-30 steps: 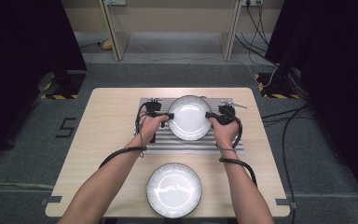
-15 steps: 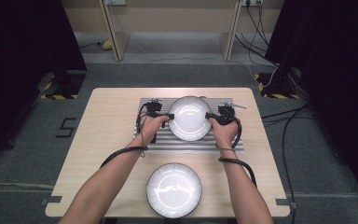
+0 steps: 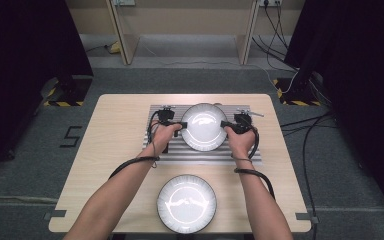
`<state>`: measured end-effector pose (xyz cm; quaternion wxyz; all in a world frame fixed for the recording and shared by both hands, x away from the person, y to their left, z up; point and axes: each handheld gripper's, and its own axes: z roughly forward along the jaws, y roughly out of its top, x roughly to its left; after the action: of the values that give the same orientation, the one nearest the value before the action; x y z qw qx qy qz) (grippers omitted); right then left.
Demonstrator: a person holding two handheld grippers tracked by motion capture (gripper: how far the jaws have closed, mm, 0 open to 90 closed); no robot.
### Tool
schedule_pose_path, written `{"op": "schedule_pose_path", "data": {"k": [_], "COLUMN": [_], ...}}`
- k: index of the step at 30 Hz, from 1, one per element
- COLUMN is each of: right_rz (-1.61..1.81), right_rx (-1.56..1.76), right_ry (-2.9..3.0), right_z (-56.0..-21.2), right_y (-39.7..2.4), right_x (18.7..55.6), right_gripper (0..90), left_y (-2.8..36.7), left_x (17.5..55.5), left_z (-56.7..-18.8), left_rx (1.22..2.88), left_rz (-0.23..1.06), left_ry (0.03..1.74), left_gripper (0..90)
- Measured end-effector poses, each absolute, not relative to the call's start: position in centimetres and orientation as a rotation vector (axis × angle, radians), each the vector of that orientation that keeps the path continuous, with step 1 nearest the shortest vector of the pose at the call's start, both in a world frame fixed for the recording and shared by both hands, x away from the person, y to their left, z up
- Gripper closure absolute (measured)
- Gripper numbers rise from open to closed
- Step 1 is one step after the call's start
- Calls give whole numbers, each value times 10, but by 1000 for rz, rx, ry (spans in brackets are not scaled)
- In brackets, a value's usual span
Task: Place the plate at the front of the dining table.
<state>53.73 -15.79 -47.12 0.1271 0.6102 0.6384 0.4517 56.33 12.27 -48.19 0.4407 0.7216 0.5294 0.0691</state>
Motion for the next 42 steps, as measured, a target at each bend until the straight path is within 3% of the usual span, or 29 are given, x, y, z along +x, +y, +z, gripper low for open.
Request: {"op": "schedule_pose_path", "data": {"k": [42], "right_rz": [1275], "right_rx": [1837], "right_ry": [1821], "right_z": [-481], "right_y": [-162], "right_x": [544], "right_gripper": [782], "left_y": [116], "left_x": [571], "left_z": [-488], "left_rx": [1771], "left_rz": [155], "left_ry": [1375], "left_gripper": [793]}}
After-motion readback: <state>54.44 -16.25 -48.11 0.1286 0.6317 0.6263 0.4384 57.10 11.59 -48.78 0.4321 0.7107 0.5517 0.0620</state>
